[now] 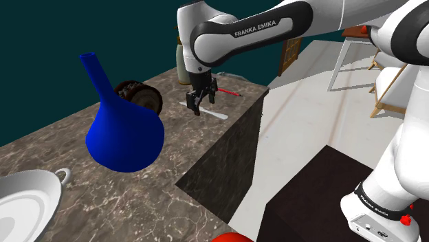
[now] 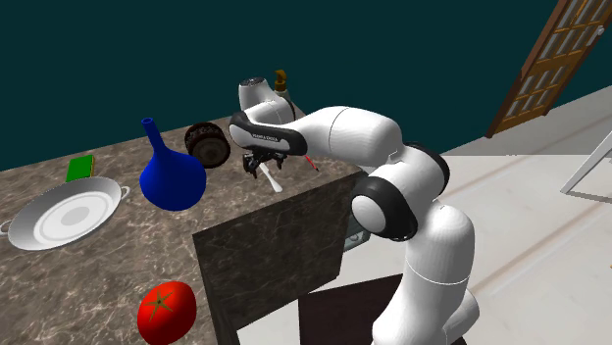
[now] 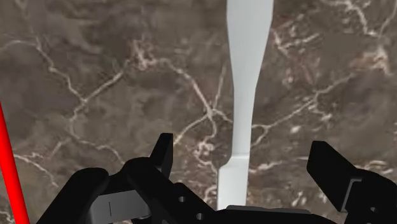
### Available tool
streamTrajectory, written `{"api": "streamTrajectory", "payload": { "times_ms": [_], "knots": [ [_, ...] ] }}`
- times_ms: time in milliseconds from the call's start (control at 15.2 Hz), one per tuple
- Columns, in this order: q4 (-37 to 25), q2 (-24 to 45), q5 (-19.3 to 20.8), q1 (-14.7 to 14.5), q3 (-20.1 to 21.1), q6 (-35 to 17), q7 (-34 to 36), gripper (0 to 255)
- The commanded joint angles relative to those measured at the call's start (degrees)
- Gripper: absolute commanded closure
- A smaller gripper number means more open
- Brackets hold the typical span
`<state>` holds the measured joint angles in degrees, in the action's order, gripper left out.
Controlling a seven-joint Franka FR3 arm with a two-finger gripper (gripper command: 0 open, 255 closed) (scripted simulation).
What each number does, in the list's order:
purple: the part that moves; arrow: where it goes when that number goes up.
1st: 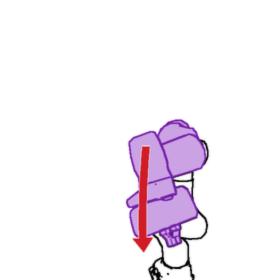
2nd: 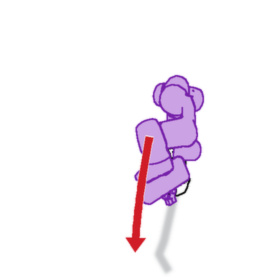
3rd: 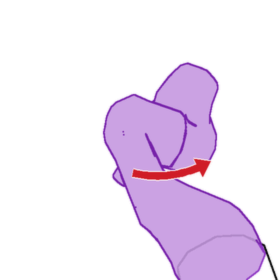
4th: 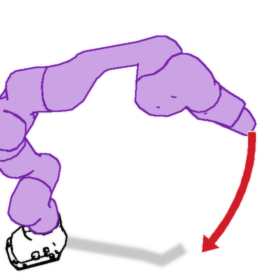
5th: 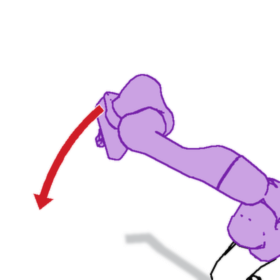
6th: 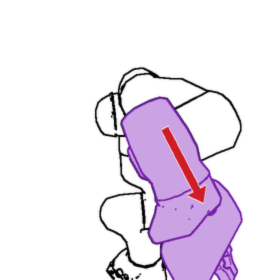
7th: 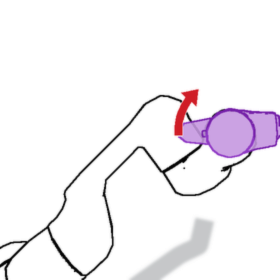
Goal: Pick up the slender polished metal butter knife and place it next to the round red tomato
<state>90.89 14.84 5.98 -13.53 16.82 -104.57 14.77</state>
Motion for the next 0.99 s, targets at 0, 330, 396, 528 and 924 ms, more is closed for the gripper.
{"api": "streamTrajectory", "payload": {
  "times_ms": [0,330,396,528,924],
  "knots": [
    [0.0,0.0,0.0,0.0,0.0,0.0,0.0,255],
    [0.0,0.0,0.0,0.0,0.0,0.0,0.0,255],
    [-0.1,0.1,0.0,0.0,0.0,0.0,0.0,255],
    [-0.2,0.2,0.0,0.0,0.0,0.0,0.0,255],
    [-3.7,-0.1,-0.1,-0.1,0.1,3.8,-0.2,255]
  ]
}}
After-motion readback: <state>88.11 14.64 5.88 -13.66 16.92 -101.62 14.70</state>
